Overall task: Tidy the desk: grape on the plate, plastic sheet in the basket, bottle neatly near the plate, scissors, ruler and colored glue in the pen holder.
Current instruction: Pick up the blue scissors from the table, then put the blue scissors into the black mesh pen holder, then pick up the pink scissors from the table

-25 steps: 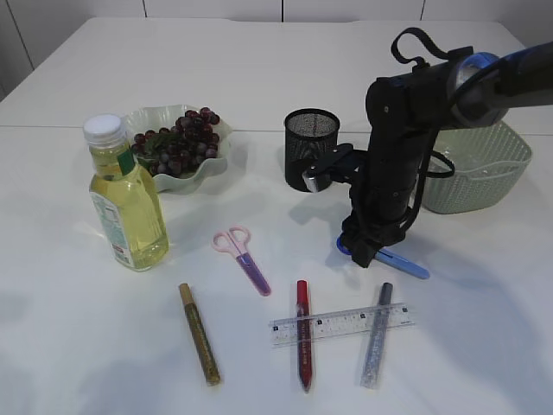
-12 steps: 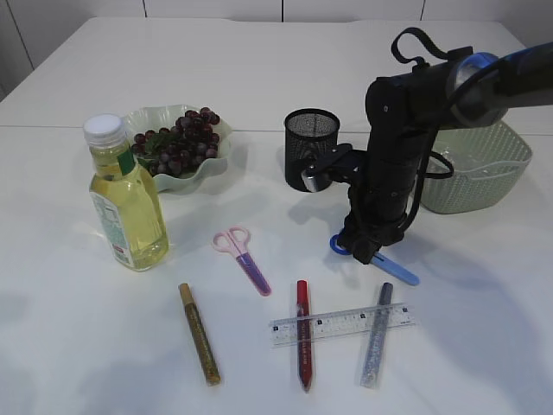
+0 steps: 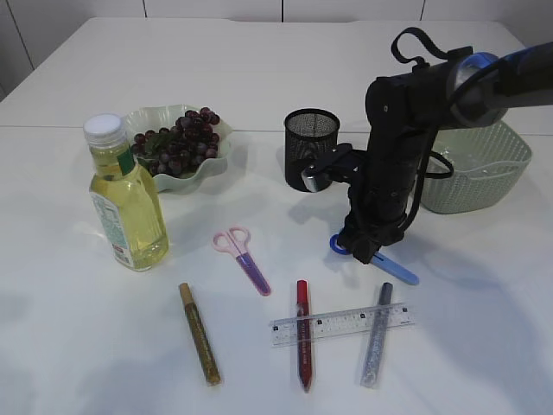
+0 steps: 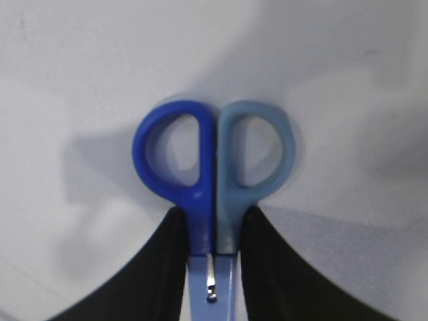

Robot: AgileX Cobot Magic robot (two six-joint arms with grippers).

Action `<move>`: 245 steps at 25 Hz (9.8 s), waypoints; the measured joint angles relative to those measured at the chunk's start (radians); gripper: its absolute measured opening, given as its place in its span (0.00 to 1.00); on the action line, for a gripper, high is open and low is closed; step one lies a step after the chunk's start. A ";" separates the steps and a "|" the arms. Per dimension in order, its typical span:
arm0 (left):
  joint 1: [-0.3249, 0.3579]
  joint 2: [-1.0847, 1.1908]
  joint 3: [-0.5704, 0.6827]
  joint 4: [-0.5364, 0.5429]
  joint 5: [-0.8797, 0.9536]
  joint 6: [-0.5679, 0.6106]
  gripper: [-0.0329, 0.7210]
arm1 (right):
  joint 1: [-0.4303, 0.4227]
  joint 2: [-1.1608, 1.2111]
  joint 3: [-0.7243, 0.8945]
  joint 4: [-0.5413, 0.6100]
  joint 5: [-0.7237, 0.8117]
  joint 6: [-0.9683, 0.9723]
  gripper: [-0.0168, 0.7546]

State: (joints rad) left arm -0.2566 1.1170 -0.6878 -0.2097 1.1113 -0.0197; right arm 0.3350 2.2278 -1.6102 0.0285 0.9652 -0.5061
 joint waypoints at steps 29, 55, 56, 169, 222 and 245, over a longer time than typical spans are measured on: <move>0.000 0.000 0.000 0.000 0.002 0.000 0.79 | -0.123 0.000 -0.201 0.322 0.193 -0.047 0.30; 0.000 0.000 0.000 -0.055 0.043 0.000 0.79 | -0.235 0.085 -0.372 1.218 -0.070 -0.819 0.30; 0.000 0.000 0.000 -0.055 0.051 0.000 0.79 | -0.235 0.098 -0.372 1.236 -0.075 -0.863 0.30; 0.000 0.000 0.000 0.007 -0.102 0.000 0.79 | 0.310 0.248 -0.529 -0.013 0.265 0.630 0.55; 0.000 0.000 0.000 0.018 -0.109 0.002 0.79 | 0.310 0.269 -0.534 -0.019 0.263 0.639 0.24; 0.000 0.000 0.000 0.018 -0.109 0.002 0.79 | 0.237 0.242 -0.749 0.082 0.270 0.622 0.24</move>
State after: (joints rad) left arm -0.2566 1.1170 -0.6878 -0.1921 1.0025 -0.0180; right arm 0.5721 2.4699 -2.3596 0.1103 1.2355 0.1156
